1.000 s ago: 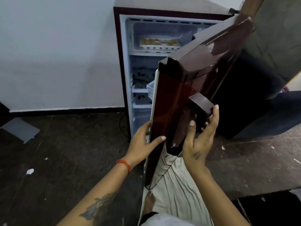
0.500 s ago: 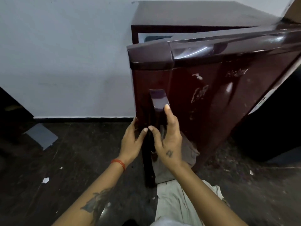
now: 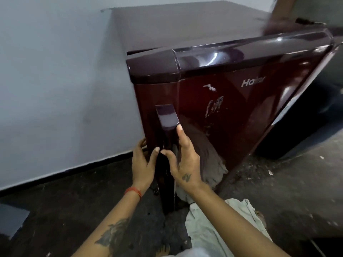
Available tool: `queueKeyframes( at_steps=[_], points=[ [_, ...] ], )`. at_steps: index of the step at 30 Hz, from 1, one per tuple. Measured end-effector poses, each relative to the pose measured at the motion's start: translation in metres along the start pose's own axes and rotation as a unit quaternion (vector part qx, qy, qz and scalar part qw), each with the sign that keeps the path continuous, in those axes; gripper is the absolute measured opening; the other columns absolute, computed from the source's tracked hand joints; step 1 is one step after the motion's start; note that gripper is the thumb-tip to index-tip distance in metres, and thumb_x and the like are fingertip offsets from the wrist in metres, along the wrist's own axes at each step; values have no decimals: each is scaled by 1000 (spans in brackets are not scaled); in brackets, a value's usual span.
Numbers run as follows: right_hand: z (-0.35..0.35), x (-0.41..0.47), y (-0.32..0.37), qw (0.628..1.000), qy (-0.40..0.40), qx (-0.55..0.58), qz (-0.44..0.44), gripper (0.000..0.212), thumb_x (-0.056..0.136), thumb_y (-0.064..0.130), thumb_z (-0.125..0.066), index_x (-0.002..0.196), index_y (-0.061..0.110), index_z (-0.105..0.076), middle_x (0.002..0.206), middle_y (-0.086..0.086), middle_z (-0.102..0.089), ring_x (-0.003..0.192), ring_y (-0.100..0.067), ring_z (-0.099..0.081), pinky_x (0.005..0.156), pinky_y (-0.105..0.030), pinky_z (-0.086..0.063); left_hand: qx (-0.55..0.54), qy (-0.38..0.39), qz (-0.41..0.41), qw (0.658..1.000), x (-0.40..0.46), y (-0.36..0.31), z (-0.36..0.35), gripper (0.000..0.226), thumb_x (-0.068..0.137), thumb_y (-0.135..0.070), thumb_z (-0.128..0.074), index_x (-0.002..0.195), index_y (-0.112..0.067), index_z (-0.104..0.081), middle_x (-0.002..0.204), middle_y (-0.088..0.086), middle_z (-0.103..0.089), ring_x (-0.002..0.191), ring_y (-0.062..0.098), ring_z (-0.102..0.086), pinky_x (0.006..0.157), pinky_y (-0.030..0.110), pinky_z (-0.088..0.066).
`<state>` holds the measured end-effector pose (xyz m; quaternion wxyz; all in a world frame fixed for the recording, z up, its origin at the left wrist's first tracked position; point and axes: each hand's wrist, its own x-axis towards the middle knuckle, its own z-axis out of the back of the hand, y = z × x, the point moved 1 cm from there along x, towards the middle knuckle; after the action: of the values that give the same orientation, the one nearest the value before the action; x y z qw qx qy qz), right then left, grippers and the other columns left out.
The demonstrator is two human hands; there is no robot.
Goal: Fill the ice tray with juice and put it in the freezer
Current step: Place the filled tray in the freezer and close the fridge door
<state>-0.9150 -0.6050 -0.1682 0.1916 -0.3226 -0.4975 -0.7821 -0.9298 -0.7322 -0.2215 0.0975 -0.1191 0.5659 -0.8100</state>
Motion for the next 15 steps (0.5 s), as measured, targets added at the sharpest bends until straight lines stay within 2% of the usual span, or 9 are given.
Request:
queueKeyframes(
  at_steps=[3,5,7,9,10,12,14,15],
  points=[
    [-3,-3,0,999,-23,-34,10,80,86,7,-62,147,31,-17,140,14,-31,133,8,-31,102,-7,-33,3,-8,-7,1000,-1,10,-7,67,88,-58,-45,141,-19,-33,139,7,-43,124,21,-44,104,46,-40],
    [-5,-6,3,998,-34,-45,-4,71,86,8,-62,144,23,-23,142,14,-30,134,6,-29,103,-8,-33,16,-15,-16,1000,-4,12,-13,74,85,-62,-38,143,-15,-32,141,11,-41,129,27,-39,108,49,-34],
    [-5,-7,8,998,-39,-48,-17,66,88,11,-60,142,15,-23,141,6,-37,132,4,-33,101,-7,-34,-6,-14,13,1000,-9,17,-20,75,87,-63,-39,142,-13,-34,140,13,-41,130,28,-38,109,50,-32],
    [-2,-11,12,997,-21,-58,-47,68,89,14,-57,145,21,-19,136,-3,-48,124,-1,-44,96,-7,-40,-57,-18,91,994,-18,25,-29,68,88,-54,-49,138,-10,-40,138,14,-45,127,29,-44,106,51,-38],
    [1,-15,12,995,-1,-72,-70,70,91,16,-56,146,27,-15,132,-6,-53,117,-6,-52,92,-11,-46,-81,-25,156,984,-26,30,-36,63,89,-49,-53,136,-9,-42,138,15,-45,125,29,-46,103,51,-41],
    [15,-30,8,979,67,-126,-142,68,93,24,-52,147,35,-12,120,-6,-59,102,-16,-60,82,-28,-54,-117,-32,321,939,-44,37,-50,58,91,-45,-52,136,-9,-41,137,14,-44,119,30,-49,96,47,-48],
    [37,-57,0,948,137,-179,-224,59,95,32,-48,147,30,-21,122,-5,-60,107,-20,-59,85,-37,-51,-137,21,410,901,-65,40,-65,41,95,-41,-48,121,-10,-50,112,9,-55,97,26,-56,78,38,-51],
    [51,-74,-5,932,158,-192,-265,55,96,34,-46,146,26,-26,126,-5,-59,113,-21,-57,90,-37,-48,-130,71,406,902,-76,40,-75,30,96,-37,-47,112,-12,-53,100,7,-56,88,23,-55,72,35,-48]
  ],
)
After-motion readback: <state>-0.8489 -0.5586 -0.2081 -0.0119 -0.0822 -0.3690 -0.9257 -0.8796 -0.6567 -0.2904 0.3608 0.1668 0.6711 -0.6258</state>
